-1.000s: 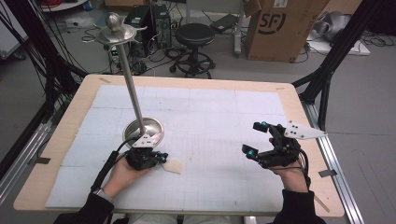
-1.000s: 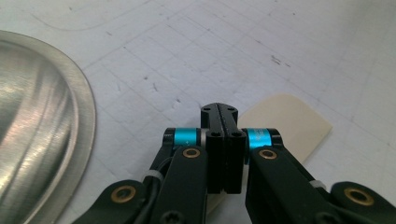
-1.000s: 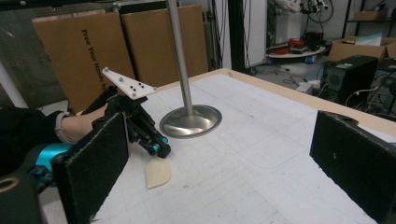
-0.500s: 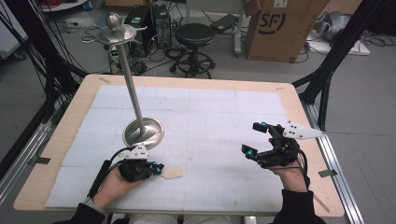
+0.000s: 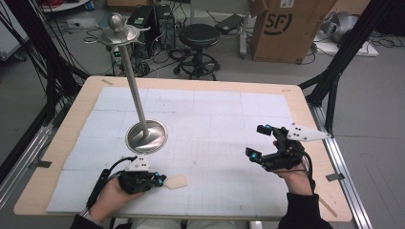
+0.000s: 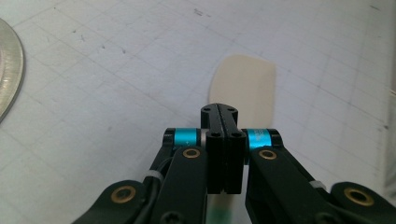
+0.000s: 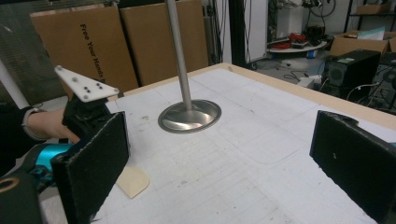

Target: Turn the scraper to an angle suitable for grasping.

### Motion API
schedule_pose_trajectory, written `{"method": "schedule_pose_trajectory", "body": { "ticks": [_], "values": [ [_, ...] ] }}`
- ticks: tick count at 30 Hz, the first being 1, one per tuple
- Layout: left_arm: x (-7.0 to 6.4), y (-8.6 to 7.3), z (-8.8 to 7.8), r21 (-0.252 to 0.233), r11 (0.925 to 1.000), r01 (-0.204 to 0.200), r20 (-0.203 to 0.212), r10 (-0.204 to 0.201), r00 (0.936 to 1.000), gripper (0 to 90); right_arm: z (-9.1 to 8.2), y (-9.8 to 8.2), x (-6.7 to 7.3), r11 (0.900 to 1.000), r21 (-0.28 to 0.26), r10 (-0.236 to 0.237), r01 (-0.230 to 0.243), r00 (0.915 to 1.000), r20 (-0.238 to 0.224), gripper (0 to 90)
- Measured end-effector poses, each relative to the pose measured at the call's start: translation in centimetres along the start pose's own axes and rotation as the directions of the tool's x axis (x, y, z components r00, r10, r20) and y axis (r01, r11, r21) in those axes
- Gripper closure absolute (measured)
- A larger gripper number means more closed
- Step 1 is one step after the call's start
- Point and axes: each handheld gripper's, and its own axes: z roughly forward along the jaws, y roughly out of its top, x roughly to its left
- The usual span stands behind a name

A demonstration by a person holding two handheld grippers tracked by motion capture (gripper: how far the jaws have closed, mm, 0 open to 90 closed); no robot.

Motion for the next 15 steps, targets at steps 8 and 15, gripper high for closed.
{"method": "schedule_pose_trajectory", "body": {
  "ticks": [8, 15],
  "values": [
    [-1.9, -2.1, -2.6, 0.039, 0.9990, -0.021, -0.005, 0.021, 0.9998, 89.8, -0.3, 0.0, 0.0, 1.000, -0.011, 0.005, -0.005, 1.0000, 0.000, 3.6],
    [-2.2, -3.7, -4.3, 0.066, 0.9978, 0.003, -0.024, -0.002, 0.9997, 89.8, 0.1, 0.0, 0.0, 1.000, 0.003, 0.003, -0.003, 1.0000, -0.001, 3.6]
  ]
}}
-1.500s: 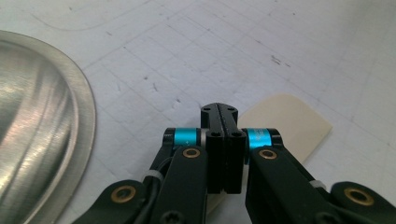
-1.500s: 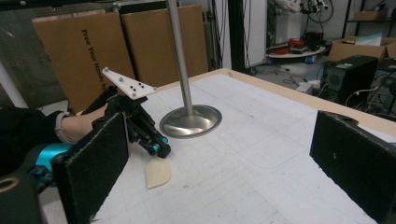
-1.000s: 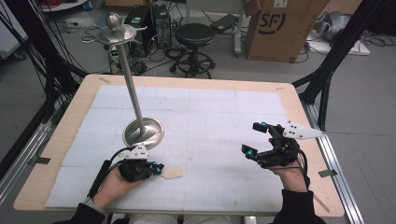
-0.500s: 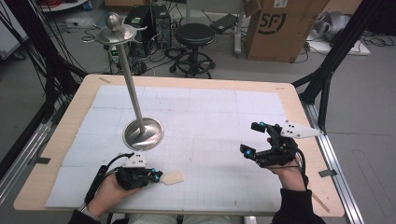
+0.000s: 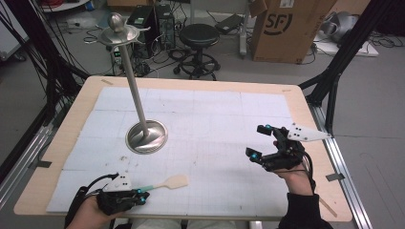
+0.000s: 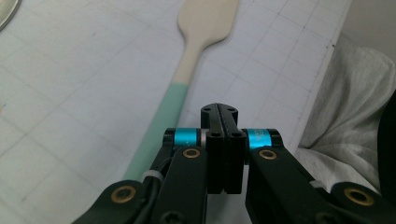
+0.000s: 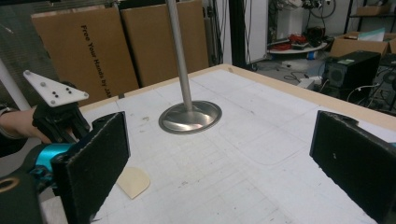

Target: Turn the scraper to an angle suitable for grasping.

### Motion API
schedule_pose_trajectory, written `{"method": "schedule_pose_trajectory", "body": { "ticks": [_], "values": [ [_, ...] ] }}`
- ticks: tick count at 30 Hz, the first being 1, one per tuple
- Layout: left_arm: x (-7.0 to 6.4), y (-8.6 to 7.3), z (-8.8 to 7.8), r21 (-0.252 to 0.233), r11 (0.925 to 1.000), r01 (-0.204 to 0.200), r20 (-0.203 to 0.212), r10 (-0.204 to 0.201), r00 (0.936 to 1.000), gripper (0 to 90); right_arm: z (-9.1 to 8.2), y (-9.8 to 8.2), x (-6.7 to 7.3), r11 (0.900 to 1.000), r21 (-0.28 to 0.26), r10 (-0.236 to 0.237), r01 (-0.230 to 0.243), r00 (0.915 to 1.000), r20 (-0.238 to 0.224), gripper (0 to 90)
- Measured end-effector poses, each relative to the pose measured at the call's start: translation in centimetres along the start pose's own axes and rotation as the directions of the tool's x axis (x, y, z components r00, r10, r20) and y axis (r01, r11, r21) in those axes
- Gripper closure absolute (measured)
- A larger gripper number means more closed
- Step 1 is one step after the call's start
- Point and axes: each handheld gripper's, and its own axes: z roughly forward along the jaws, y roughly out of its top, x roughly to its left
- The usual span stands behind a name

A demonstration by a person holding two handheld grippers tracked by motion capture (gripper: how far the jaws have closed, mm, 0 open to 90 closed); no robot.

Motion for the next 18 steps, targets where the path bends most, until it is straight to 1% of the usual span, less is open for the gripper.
{"method": "schedule_pose_trajectory", "body": {
  "ticks": [4, 7, 11, 14, 16, 18],
  "values": [
    [0.5, -0.2, -0.3, -0.003, 0.9999, 0.013, -0.042, -0.013, 0.9990, 89.8, 0.2, 0.0, 0.0, 1.000, 0.005, -0.002, 0.002, 1.0000, -0.003, 3.6],
    [1.0, -0.1, -0.2, -0.014, 0.9996, 0.026, -0.075, -0.027, 0.9969, 89.8, 0.2, 0.0, 0.1, 1.000, 0.007, -0.003, 0.003, 1.0000, -0.005, 3.6],
    [2.0, 0.3, 0.1, -0.026, 0.9988, 0.041, -0.134, -0.044, 0.9900, 89.7, 0.2, 0.0, 0.1, 1.000, 0.007, 0.000, 0.000, 1.0000, -0.001, 3.6],
    [3.1, 0.9, 0.5, -0.034, 0.9979, 0.056, -0.177, -0.061, 0.9823, 89.8, 0.3, 0.0, 0.1, 1.000, 0.010, -0.004, 0.004, 1.0000, -0.002, 3.6],
    [3.9, 1.2, 0.9, -0.046, 0.9963, 0.073, -0.195, -0.080, 0.9775, 89.8, 0.4, -0.1, 0.2, 1.000, 0.014, -0.004, 0.004, 1.0000, -0.003, 3.6],
    [4.7, 1.6, 1.2, -0.055, 0.9953, 0.080, -0.200, -0.089, 0.9756, 89.8, 0.4, -0.1, 0.1, 1.000, 0.017, -0.002, 0.002, 1.0000, -0.002, 3.7]
  ]
}}
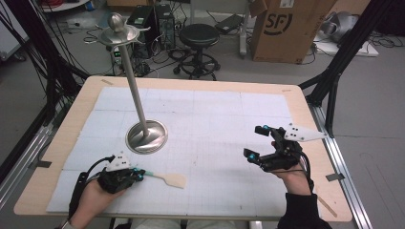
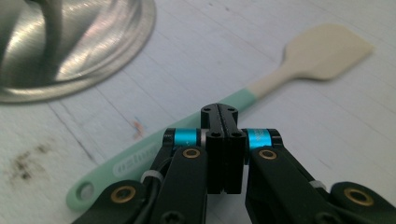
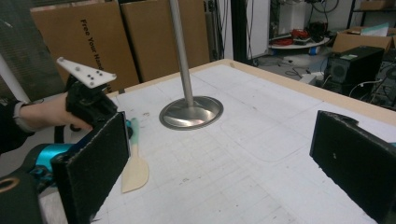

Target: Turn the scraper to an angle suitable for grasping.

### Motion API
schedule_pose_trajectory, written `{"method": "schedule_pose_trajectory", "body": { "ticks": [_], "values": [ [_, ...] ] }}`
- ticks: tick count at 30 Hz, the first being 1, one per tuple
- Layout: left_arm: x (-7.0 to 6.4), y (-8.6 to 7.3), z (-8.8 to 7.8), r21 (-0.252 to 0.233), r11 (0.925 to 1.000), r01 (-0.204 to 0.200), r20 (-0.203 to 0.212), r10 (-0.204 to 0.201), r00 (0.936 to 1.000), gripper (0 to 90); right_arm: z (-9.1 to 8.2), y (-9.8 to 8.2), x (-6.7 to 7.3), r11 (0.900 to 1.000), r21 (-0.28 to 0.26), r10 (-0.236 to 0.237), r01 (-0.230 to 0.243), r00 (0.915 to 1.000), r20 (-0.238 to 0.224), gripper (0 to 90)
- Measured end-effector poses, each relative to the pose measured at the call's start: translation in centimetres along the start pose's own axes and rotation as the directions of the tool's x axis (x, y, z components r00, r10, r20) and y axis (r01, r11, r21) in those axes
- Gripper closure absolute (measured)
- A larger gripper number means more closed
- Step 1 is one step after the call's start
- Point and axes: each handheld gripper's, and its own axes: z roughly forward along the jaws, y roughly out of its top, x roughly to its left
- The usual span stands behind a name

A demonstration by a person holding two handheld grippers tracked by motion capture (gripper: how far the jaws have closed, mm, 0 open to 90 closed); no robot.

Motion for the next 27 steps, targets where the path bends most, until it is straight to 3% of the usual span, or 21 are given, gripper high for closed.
{"method": "schedule_pose_trajectory", "body": {
  "ticks": [5, 8, 10, 14, 18, 27],
  "values": [
    [0.6, 0.5, 0.6, -0.012, 0.9996, 0.026, 0.004, -0.026, 0.9997, 89.8, 0.0, -0.1, -0.1, 1.000, 0.002, 0.001, -0.001, 1.0000, 0.004, 3.6],
    [0.1, 1.0, 0.6, -0.056, 0.9960, 0.070, 0.060, -0.066, 0.9960, 89.7, -0.2, -0.1, -0.2, 1.000, 0.000, 0.008, -0.008, 0.9999, 0.006, 3.6],
    [-0.6, 1.7, 0.9, -0.080, 0.9948, 0.063, 0.082, -0.056, 0.9951, 89.8, -0.3, -0.2, -0.3, 1.000, -0.001, 0.010, -0.010, 0.9999, 0.009, 3.7],
    [-1.8, 2.9, 2.9, -0.049, 0.9979, 0.042, 0.100, -0.037, 0.9943, 89.8, -0.2, -0.3, -0.2, 1.000, 0.005, 0.010, -0.010, 0.9999, 0.007, 3.6],
    [-2.6, 3.8, 4.4, -0.061, 0.9974, 0.039, 0.121, -0.032, 0.9922, 89.7, -0.2, -0.2, -0.2, 1.000, 0.000, 0.005, -0.005, 1.0000, 0.005, 3.7],
    [-3.7, 4.7, 6.6, -0.050, 0.9984, 0.026, 0.126, -0.020, 0.9918, 89.7, -0.4, -0.3, -0.2, 1.000, 0.000, 0.007, -0.007, 1.0000, 0.003, 3.6]
  ]
}}
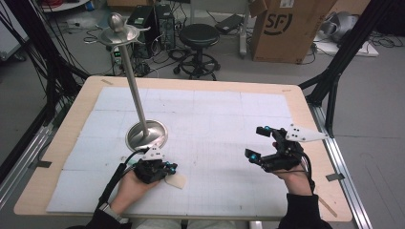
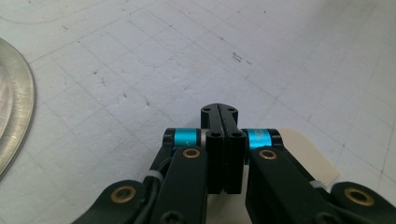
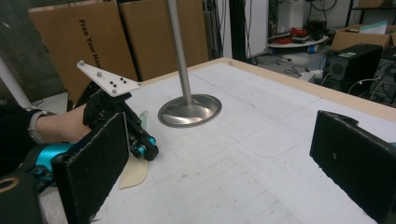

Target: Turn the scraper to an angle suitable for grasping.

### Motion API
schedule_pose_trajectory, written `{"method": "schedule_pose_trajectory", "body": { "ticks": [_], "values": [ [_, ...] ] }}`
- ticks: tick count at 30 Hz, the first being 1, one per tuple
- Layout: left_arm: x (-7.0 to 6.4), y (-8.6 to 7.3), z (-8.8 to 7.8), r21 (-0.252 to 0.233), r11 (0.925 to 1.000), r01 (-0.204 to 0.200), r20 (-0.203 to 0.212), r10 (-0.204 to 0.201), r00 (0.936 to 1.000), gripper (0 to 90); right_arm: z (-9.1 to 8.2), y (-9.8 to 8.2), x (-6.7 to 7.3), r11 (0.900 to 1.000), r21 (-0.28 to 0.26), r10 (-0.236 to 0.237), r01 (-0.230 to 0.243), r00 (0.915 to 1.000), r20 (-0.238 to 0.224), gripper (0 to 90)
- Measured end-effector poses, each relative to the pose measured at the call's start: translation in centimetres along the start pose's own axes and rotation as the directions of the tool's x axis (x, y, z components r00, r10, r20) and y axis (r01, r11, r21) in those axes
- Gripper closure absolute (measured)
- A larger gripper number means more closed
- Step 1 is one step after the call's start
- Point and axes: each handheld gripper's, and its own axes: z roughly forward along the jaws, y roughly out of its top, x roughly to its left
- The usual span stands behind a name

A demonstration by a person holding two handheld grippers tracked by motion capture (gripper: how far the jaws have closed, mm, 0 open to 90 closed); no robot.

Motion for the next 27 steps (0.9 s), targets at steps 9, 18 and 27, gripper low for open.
{"method": "schedule_pose_trajectory", "body": {
  "ticks": [9, 18, 27],
  "values": [
    [-1.2, 0.4, 0.9, 0.012, 0.9993, -0.035, 0.044, 0.034, 0.9984, 89.8, -0.2, -0.1, 0.1, 1.000, 0.008, -0.002, 0.002, 1.0000, 0.003, 3.7],
    [-2.1, -0.1, 0.1, 0.037, 0.9908, -0.130, 0.061, 0.128, 0.9899, 89.8, 0.1, -0.2, 0.2, 0.999, 0.037, -0.014, 0.014, 0.9999, 0.008, 3.7],
    [-2.5, -1.1, -1.7, 0.077, 0.9868, -0.143, 0.142, 0.131, 0.9812, 89.8, 0.0, -0.2, 0.2, 0.999, 0.032, -0.017, 0.017, 0.9999, 0.001, 3.7]
  ]
}}
